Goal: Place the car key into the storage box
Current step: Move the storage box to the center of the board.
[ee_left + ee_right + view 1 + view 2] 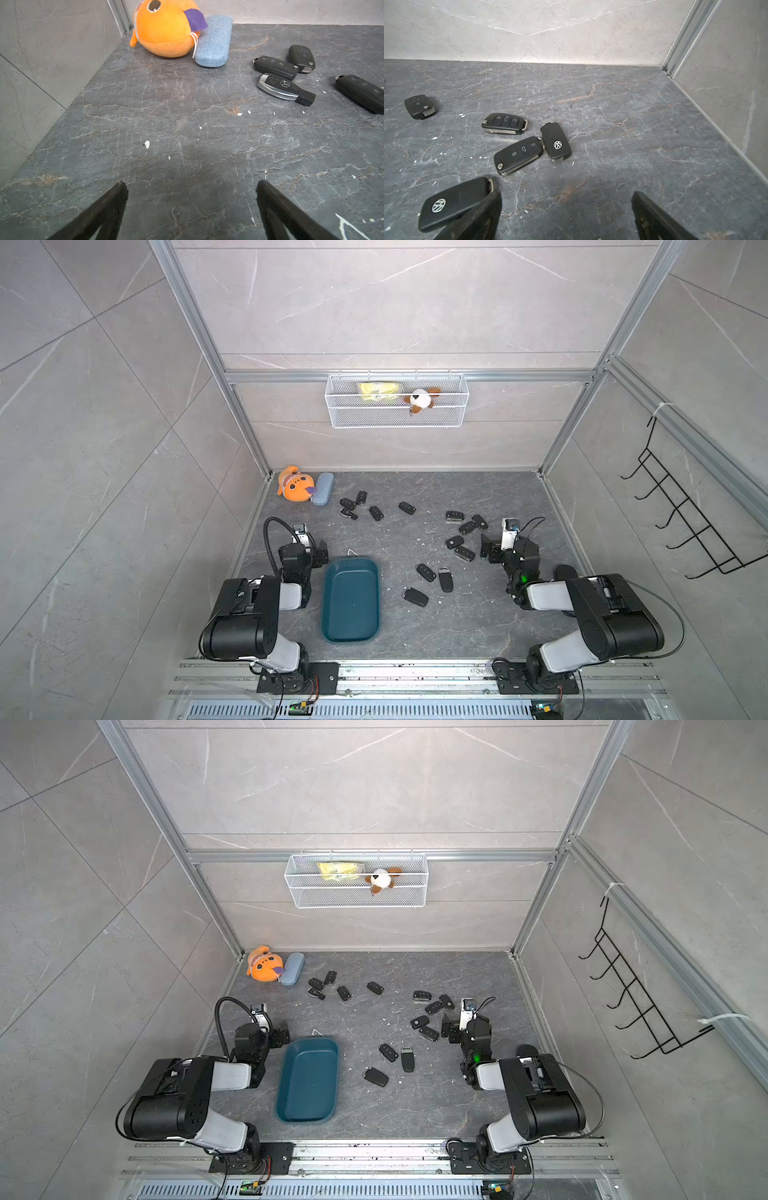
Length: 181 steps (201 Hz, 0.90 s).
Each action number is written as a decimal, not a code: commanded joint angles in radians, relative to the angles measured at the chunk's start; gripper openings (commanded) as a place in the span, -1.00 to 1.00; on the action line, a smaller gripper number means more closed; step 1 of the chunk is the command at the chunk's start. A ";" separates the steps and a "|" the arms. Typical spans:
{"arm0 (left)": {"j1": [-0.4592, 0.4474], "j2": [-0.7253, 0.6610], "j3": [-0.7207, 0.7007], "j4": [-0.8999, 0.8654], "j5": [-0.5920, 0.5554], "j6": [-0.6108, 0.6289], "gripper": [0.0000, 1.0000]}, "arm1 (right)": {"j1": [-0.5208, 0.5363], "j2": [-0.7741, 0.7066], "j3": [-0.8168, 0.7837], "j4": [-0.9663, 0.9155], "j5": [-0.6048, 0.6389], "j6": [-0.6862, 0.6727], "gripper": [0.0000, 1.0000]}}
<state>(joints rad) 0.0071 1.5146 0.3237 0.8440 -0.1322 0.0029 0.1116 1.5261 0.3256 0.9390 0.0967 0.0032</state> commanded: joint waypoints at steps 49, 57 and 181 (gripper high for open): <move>0.006 -0.016 0.020 0.033 -0.007 0.002 1.00 | -0.001 0.004 0.020 -0.009 -0.011 -0.017 0.99; 0.006 -0.016 0.020 0.033 -0.005 0.001 1.00 | -0.001 0.003 0.021 -0.009 -0.011 -0.018 0.99; 0.029 -0.014 0.036 0.004 0.020 -0.017 1.00 | -0.002 0.005 0.026 -0.020 -0.020 -0.013 0.99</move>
<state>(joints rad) 0.0162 1.5146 0.3275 0.8368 -0.1253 0.0002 0.1116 1.5261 0.3264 0.9382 0.0895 0.0036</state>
